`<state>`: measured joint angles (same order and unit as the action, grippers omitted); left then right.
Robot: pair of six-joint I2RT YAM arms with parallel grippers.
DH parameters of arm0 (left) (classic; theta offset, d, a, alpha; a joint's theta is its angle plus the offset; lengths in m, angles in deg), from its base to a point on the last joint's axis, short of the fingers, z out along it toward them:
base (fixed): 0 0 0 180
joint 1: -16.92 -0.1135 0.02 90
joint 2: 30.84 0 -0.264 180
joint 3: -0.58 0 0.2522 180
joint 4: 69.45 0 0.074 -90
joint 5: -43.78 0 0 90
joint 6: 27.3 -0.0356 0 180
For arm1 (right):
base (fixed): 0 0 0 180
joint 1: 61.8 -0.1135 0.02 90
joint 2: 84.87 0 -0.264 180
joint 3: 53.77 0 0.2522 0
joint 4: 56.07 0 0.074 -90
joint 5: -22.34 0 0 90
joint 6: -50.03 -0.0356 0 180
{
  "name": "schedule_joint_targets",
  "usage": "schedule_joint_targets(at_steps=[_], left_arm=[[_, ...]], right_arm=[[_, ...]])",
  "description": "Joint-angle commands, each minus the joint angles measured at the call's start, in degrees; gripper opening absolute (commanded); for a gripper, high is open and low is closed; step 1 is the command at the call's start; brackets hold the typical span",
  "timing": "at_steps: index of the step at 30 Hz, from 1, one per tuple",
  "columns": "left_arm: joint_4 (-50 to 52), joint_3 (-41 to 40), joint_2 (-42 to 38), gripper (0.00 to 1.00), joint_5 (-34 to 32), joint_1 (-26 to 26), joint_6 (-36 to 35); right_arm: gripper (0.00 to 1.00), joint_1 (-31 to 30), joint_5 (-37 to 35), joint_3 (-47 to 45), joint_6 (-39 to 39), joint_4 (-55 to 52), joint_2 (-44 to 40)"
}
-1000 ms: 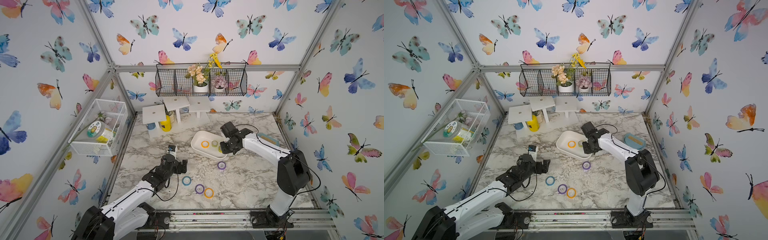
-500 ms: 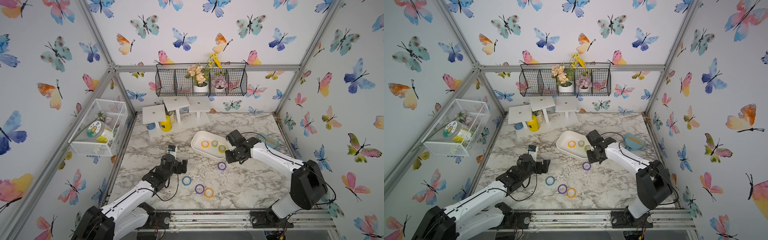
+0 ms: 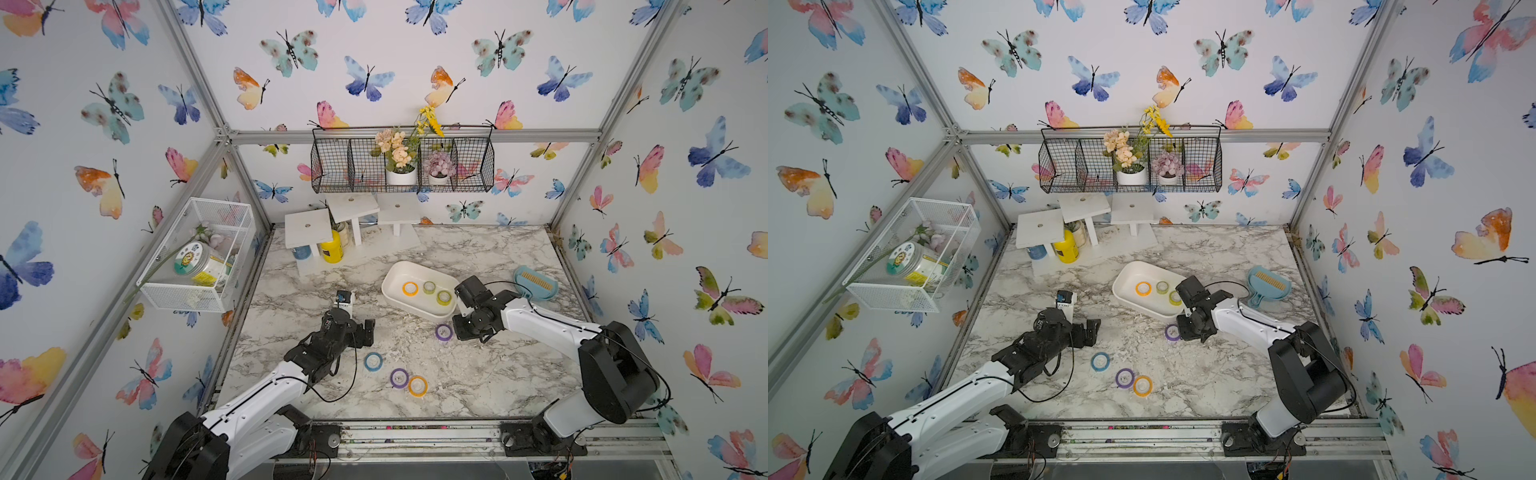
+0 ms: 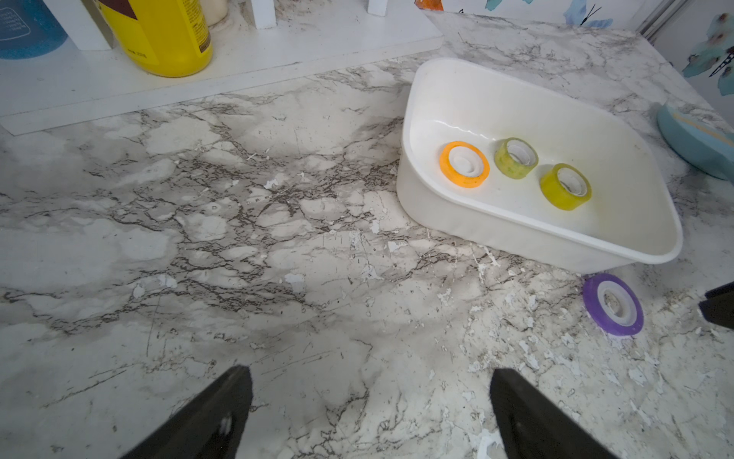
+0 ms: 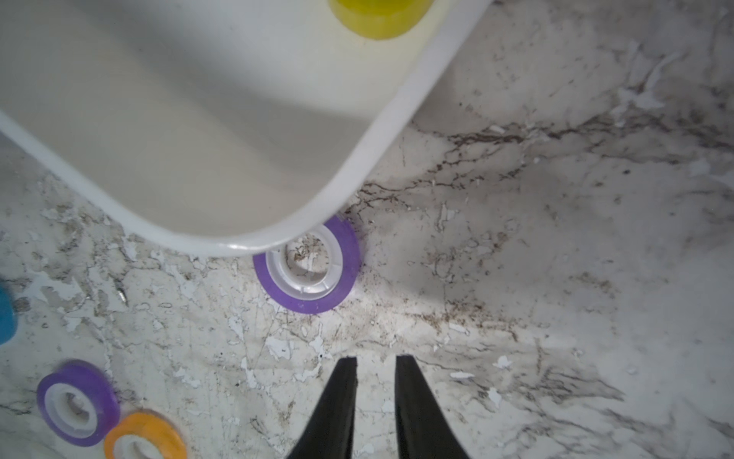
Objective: Put the transparent tape into the storage box
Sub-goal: Pick up the tape at the center of the board.
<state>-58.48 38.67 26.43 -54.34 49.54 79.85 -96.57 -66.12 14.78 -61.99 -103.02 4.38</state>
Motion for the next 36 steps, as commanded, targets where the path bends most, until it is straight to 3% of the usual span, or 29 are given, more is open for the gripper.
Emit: schedule_joint_targets(at_steps=[1,21,36], left_arm=[[-0.9,0.4,0.0,0.99,0.0,-0.3,-0.4],[-0.5,0.3,-0.9,0.99,0.0,-0.3,-0.4],[-0.7,0.4,-0.6,0.99,0.2,-0.3,-0.4]], right_arm=[[0.27,-0.1,3.1,-0.5,-0.6,3.5,1.4],[0.29,0.3,-2.5,16.4,-0.5,4.6,15.2],[0.3,-0.4,1.5,12.9,4.0,-6.1,14.7]])
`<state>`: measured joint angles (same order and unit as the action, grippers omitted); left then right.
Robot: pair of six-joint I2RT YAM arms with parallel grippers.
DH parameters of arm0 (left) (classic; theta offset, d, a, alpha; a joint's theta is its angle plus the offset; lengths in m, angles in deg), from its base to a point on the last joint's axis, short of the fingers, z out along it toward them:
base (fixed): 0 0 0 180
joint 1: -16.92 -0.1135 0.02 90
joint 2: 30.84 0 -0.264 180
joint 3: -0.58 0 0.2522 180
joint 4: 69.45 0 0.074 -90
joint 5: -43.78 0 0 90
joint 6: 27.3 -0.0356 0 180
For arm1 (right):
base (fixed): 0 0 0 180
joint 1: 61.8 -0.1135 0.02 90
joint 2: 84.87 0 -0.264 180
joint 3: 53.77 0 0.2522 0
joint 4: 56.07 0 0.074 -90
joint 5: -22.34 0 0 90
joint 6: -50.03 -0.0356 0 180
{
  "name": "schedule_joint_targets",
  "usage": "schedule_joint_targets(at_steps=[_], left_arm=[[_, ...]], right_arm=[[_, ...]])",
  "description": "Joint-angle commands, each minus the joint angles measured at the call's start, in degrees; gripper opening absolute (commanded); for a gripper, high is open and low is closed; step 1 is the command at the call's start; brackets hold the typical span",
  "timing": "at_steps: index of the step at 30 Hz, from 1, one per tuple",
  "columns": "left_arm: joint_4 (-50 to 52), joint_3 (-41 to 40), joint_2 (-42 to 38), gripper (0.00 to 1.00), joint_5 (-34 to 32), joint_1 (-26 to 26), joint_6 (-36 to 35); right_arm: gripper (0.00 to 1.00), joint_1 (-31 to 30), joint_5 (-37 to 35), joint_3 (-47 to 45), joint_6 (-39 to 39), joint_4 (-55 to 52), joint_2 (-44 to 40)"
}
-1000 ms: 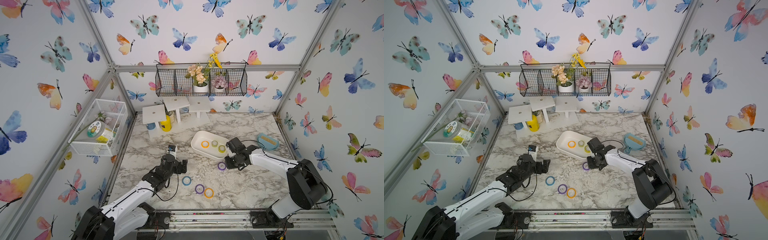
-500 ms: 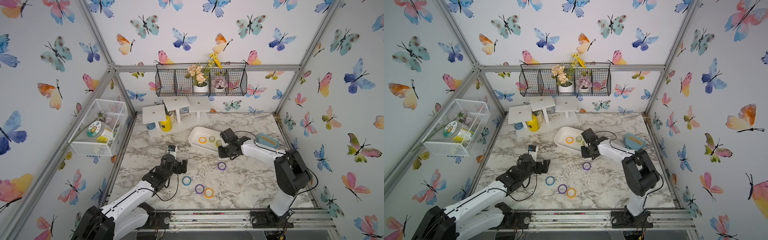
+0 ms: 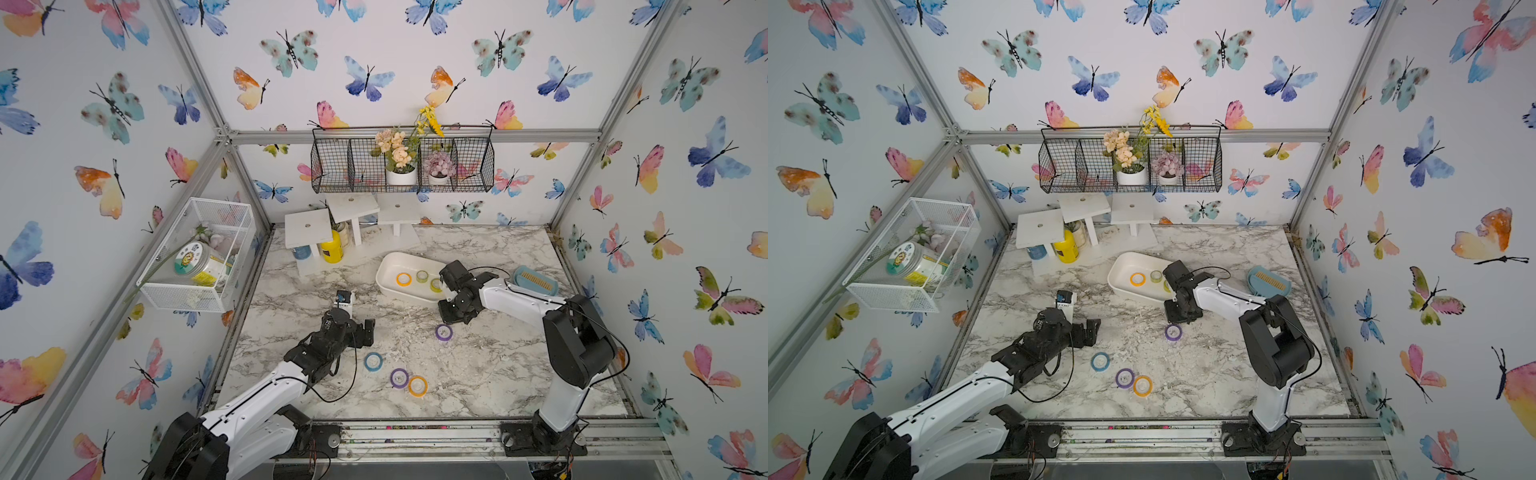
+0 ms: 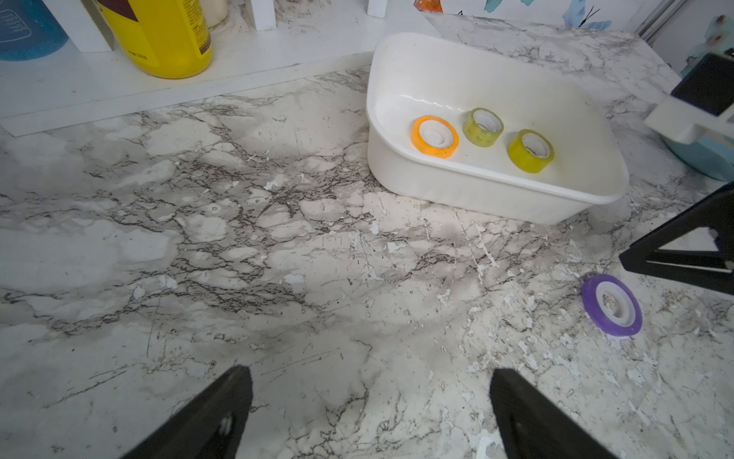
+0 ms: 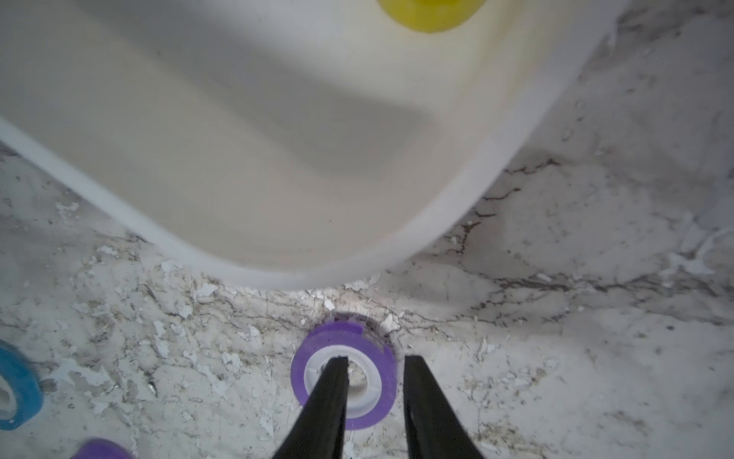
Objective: Put the transparent tape into the storage box
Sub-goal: Pick up the tape at the center of the board.
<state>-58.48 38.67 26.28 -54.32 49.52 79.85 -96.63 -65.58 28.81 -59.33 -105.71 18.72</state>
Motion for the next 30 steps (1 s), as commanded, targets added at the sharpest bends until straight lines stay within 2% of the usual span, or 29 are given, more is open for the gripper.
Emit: schedule_joint_targets(at_steps=[1,20,30], left_arm=[[-0.7,0.4,-0.5,0.99,0.1,-0.3,-0.4],[-0.7,0.4,-0.6,0.99,0.2,-0.2,-0.4],[-0.6,0.3,-0.8,0.99,0.1,-0.3,-0.4]], right_arm=[[0.3,-0.5,1.1,-1.3,1.3,-3.4,0.7],[0.31,-2.2,-0.2,-0.6,0.8,-3.5,3.9],[0.27,-3.0,-4.3,-0.2,0.1,-5.7,6.7]])
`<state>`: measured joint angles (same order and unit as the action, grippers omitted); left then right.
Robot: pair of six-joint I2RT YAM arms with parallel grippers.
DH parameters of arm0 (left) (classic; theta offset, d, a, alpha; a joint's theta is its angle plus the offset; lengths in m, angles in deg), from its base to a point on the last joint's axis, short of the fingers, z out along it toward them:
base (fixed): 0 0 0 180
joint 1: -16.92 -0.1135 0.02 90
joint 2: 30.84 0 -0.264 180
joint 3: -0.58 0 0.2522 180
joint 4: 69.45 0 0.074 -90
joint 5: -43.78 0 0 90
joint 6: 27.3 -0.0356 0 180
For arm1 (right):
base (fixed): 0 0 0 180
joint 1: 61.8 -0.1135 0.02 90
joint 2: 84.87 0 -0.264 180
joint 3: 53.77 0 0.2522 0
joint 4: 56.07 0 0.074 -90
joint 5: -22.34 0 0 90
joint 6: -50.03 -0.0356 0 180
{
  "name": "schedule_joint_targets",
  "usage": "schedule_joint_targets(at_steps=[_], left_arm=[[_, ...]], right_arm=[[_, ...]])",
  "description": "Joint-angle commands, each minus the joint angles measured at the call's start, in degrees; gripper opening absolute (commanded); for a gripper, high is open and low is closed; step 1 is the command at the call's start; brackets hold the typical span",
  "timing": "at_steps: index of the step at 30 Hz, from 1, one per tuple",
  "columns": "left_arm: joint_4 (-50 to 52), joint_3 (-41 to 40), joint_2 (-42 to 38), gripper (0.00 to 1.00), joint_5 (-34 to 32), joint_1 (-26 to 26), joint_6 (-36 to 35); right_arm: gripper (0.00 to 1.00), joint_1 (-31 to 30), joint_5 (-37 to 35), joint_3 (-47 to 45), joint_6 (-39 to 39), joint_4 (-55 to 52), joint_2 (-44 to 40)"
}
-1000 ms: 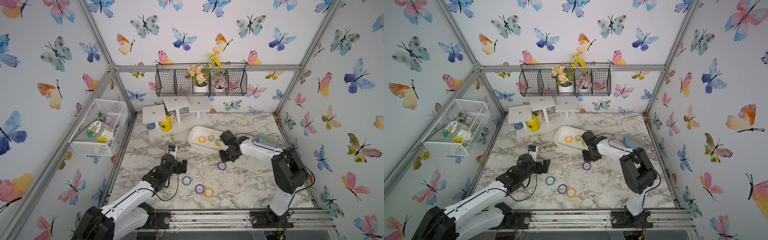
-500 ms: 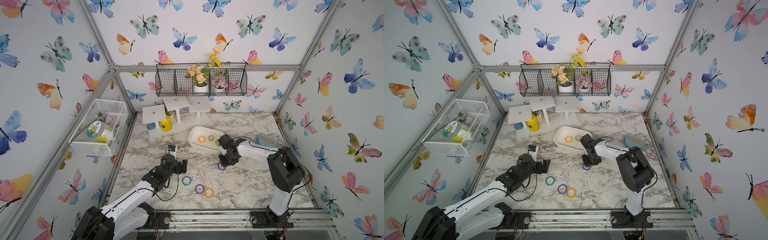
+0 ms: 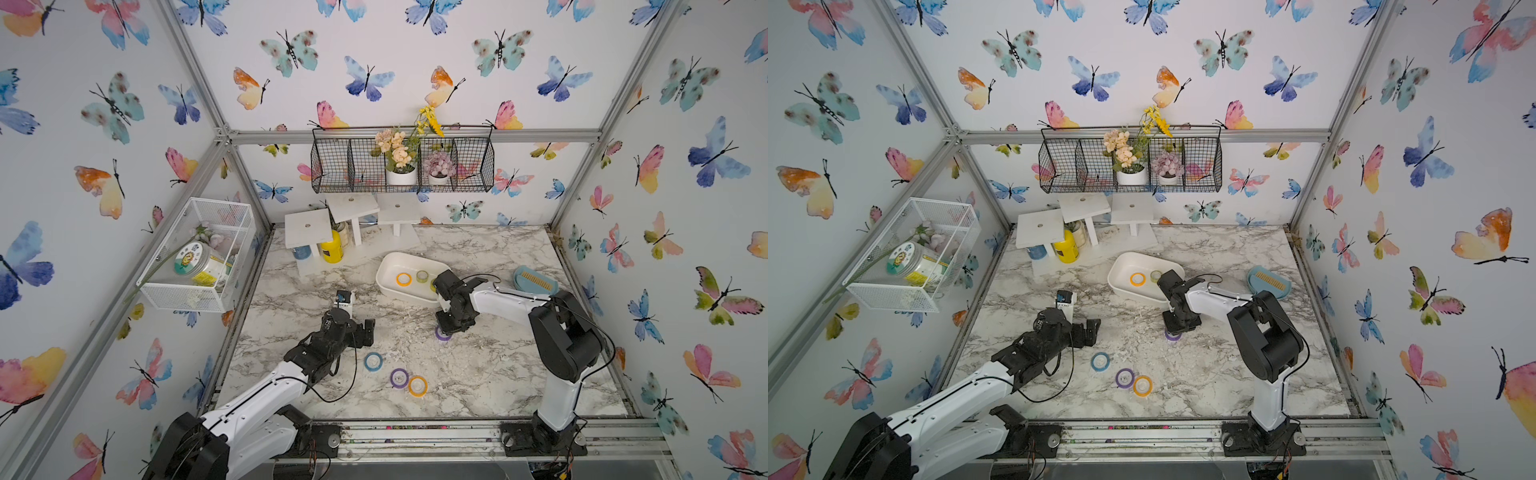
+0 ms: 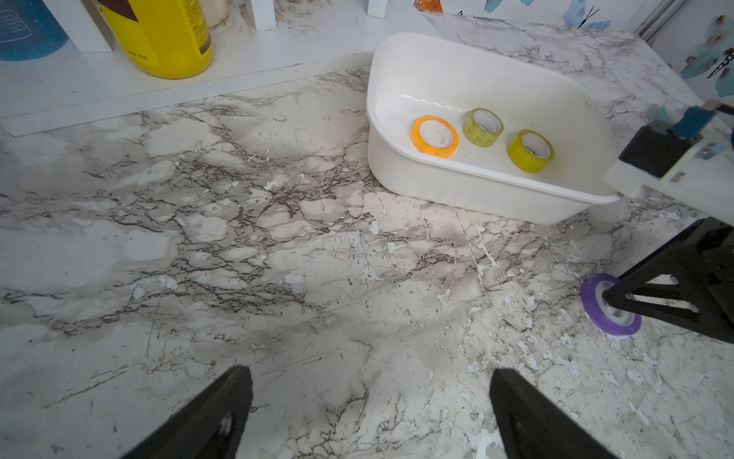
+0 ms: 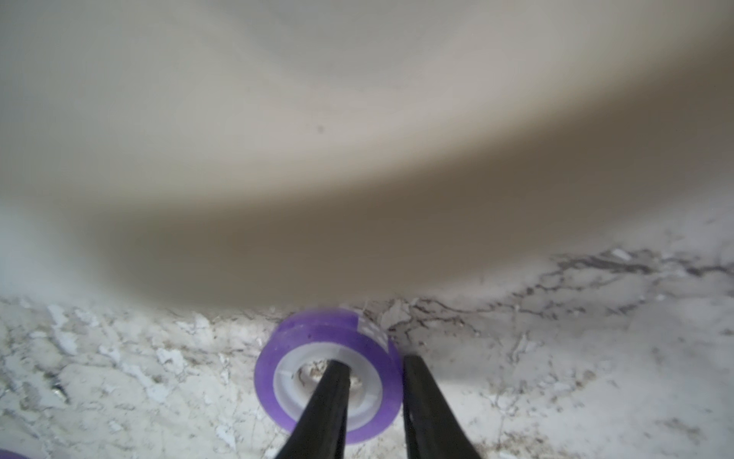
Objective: Put the transparent tape into the storage box
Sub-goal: Pick up the tape at the center of the board.
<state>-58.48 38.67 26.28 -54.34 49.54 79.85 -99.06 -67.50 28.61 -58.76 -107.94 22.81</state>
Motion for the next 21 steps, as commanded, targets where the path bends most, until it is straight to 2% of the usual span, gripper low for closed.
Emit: schedule_joint_targets(at_steps=[1,9,21], left_arm=[[-0.6,0.4,-0.7,0.99,0.1,-0.3,-0.4],[-0.5,0.3,-0.8,0.99,-0.1,-0.3,-0.5],[-0.5,0.3,-1.1,0.99,-0.1,-0.3,-0.4]], right_arm=[[0.26,-0.6,-2.5,0.0,-0.4,-3.6,3.0],[0.19,-1.2,-2.7,-1.3,-0.5,-4.6,4.5],[0.14,-1.2,-4.1,-2.9,-0.9,-5.7,-2.6]])
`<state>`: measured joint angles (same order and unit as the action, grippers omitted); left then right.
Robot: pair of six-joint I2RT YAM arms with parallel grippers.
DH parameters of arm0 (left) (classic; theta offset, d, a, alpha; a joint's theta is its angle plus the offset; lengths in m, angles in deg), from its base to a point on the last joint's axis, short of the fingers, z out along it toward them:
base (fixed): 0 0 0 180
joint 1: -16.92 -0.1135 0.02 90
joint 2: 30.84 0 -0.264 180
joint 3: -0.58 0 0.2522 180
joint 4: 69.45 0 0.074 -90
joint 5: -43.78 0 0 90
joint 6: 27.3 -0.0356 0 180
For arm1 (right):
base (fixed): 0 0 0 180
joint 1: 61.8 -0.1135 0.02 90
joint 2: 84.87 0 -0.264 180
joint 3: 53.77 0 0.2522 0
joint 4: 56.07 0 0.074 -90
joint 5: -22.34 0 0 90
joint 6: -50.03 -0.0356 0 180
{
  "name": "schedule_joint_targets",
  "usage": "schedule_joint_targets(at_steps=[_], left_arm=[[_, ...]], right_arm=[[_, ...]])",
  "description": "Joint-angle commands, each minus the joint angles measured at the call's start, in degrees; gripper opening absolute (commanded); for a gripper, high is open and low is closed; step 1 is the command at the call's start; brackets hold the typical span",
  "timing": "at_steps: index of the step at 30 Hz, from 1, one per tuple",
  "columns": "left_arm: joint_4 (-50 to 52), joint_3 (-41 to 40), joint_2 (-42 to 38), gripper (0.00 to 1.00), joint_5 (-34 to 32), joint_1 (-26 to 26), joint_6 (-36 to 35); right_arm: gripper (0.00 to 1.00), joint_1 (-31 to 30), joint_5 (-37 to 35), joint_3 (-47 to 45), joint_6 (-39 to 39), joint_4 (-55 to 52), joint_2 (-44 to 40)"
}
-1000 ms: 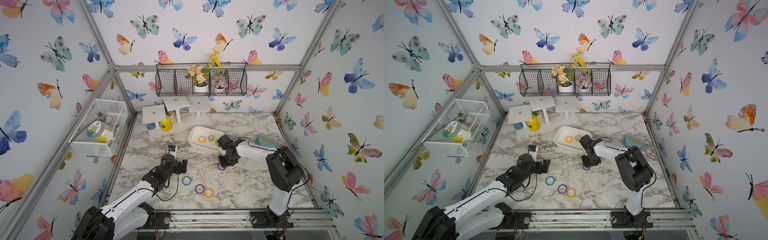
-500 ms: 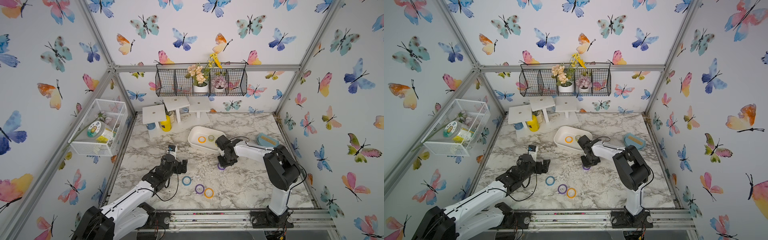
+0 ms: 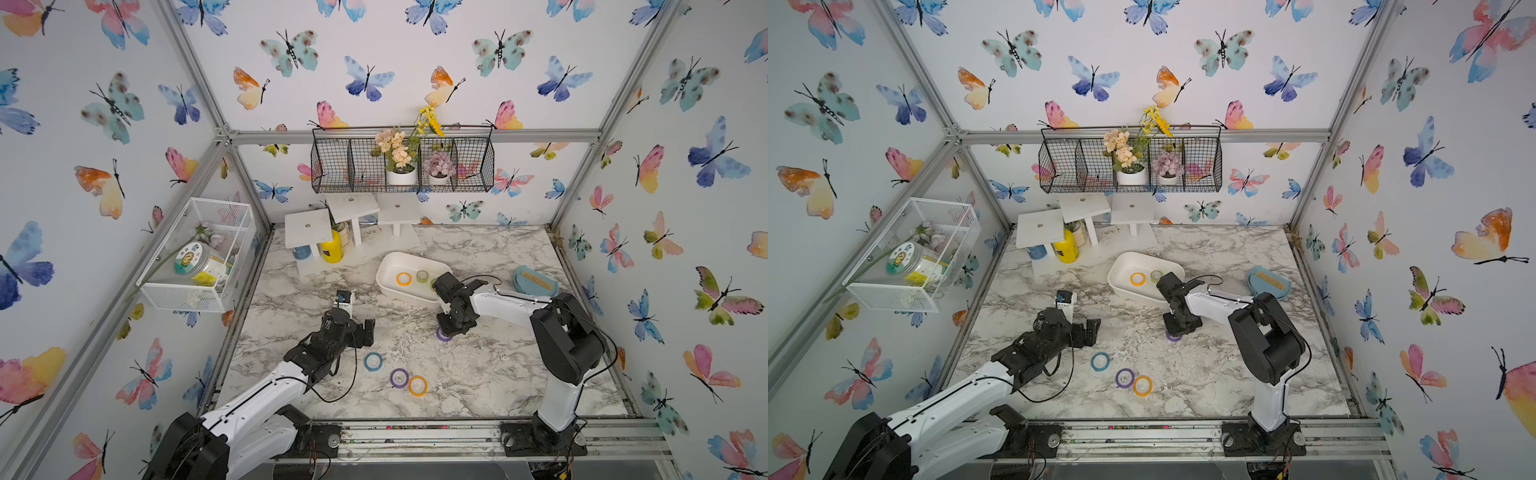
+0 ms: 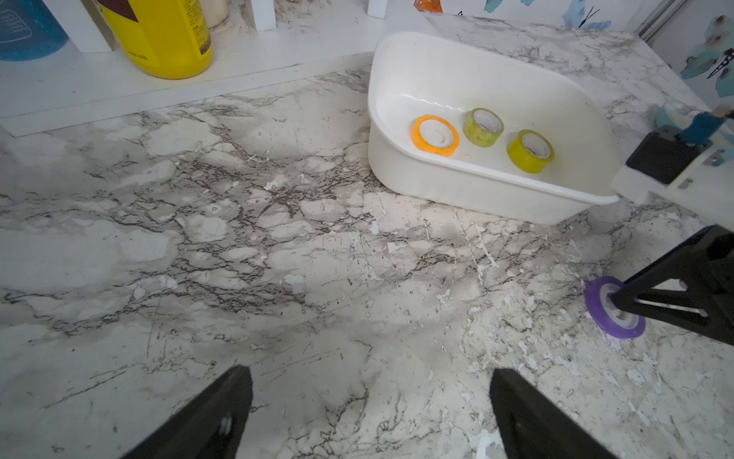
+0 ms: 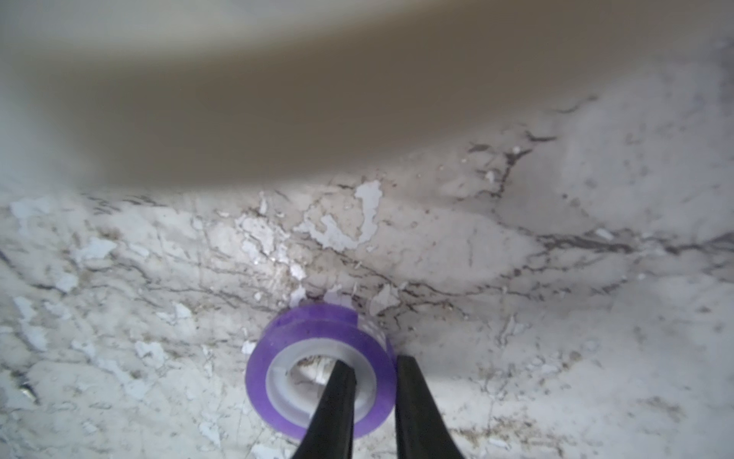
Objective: Put the transparent tape into the storage box
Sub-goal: Pick up the tape at the center of the board.
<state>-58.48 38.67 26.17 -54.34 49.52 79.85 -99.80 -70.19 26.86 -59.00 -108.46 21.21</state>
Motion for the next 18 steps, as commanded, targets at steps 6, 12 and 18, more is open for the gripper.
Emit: schedule_joint_targets(at_steps=[6,12,18], left_arm=[[-0.5,0.1,-1.3,0.99,-0.1,-0.3,-0.4],[-0.6,0.2,-1.4,0.99,0.0,-0.3,-0.4],[-0.6,0.2,-1.4,0.99,0.0,-0.3,-0.4]], right_arm=[[0.13,-0.5,-1.6,0.8,-0.7,-7.0,-3.4],[0.13,-0.5,-1.9,2.4,-0.6,-8.8,-5.9],[0.14,-0.5,-2.2,6.5,0.2,-10.6,-6.6]])
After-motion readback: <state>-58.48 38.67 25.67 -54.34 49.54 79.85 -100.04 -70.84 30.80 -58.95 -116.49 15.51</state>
